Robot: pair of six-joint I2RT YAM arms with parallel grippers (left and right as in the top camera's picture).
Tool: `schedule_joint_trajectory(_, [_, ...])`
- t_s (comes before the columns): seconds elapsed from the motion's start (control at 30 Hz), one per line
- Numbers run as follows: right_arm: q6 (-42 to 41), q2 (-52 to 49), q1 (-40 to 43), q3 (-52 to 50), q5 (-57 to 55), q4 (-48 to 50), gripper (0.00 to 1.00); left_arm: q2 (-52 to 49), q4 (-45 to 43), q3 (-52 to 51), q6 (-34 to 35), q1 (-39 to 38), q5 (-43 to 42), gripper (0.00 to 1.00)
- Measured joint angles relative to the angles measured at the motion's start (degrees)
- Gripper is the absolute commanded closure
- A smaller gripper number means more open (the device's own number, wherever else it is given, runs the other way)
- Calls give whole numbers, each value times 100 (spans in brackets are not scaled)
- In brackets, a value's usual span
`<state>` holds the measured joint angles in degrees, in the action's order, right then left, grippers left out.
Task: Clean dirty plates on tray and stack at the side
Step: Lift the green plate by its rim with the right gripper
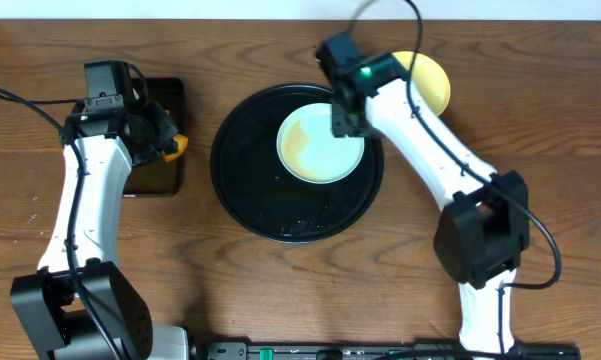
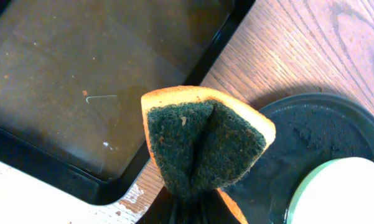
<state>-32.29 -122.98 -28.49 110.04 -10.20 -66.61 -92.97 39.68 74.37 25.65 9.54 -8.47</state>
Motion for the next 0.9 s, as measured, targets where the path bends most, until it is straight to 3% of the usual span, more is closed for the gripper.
schedule_joint_trajectory(0.13, [-160,-13,227,-1126,715,1132,53,0,11,0,-2,0,-20,91])
schedule_joint_trajectory(0.23, [-181,-13,227,-1429,885,1491,54,0,11,0,-2,0,-20,92])
schedule_joint_trajectory(0.7, [-308,-236,227,-1770,946,1937,63,0,11,0,0,0,-20,91])
schedule_joint_trajectory(0.77, [-315,-249,227,-1762,940,1965,68,0,13,-2,-2,0,-20,92])
schedule_joint_trajectory(0.83, [-326,-260,227,-1749,938,1978,99,0,13,0,0,0,-20,91])
schedule_joint_trajectory(0.9, [-330,-260,243,-1735,883,1998,99,0,11,0,0,0,-20,91])
